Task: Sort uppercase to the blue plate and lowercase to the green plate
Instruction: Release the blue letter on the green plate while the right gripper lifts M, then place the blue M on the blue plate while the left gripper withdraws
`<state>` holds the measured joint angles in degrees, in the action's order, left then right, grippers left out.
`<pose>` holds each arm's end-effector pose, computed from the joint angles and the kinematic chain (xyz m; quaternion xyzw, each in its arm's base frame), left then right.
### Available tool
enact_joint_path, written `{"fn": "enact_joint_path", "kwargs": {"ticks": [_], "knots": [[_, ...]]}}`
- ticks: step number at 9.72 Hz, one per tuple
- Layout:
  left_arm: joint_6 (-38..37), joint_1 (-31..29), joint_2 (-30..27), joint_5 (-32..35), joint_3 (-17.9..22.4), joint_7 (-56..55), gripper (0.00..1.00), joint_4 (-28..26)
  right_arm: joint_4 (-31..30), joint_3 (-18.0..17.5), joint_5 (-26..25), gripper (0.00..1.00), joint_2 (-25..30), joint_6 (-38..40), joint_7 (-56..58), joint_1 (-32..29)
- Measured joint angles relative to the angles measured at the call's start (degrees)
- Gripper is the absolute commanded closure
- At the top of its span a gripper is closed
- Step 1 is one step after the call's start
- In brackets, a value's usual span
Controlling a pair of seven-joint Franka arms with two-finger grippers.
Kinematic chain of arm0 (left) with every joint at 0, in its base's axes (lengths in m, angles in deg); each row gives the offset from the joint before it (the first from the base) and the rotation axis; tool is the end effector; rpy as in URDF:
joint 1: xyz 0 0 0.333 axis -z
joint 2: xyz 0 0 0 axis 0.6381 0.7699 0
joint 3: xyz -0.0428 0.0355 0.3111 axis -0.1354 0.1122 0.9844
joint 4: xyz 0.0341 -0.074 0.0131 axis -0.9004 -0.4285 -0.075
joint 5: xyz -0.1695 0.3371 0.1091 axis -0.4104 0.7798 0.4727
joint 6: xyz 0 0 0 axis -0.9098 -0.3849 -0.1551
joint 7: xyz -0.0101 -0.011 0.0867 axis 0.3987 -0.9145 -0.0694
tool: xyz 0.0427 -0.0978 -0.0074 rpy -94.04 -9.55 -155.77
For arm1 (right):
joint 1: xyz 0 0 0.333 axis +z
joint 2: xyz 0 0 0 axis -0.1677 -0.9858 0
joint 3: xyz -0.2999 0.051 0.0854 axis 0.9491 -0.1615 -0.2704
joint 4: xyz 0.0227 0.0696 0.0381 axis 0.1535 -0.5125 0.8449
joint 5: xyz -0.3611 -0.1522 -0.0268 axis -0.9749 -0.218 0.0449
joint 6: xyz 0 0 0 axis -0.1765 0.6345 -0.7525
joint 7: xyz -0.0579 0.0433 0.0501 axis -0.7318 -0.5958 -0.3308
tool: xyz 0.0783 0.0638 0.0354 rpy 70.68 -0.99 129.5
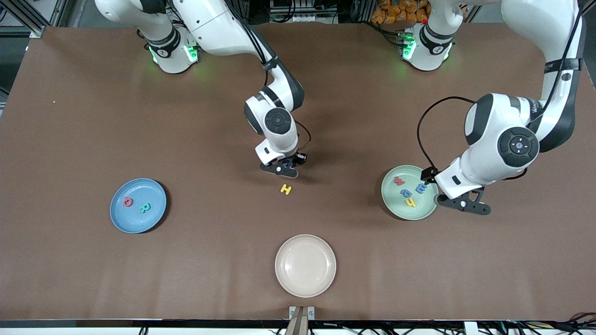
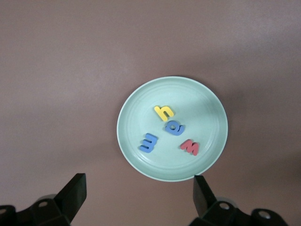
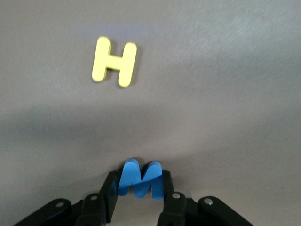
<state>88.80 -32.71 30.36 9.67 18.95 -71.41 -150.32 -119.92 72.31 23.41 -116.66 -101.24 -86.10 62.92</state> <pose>0.6287 -0.1365 0.3808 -0.9906 0.1297 0.0374 0.0200 0.4939 0.4736 0.1861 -0.9908 0.1335 0.0193 0.0150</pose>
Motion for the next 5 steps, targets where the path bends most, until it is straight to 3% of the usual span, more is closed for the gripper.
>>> {"fn": "enact_joint_path", "kwargs": {"ticks": [3,5], "knots": [[-0.6,0.0,-0.3,0.0,0.0,-0.2,0.00,0.0,0.1,2.6,-0.1,1.00,4.0,2.1,5.5,-6.7],[-1.1,-0.1,-0.3,0.0,0.1,-0.2,0.00,-0.1,0.1,6.7,-0.2,1.00,5.6,4.2,13.7,-11.1]]}}
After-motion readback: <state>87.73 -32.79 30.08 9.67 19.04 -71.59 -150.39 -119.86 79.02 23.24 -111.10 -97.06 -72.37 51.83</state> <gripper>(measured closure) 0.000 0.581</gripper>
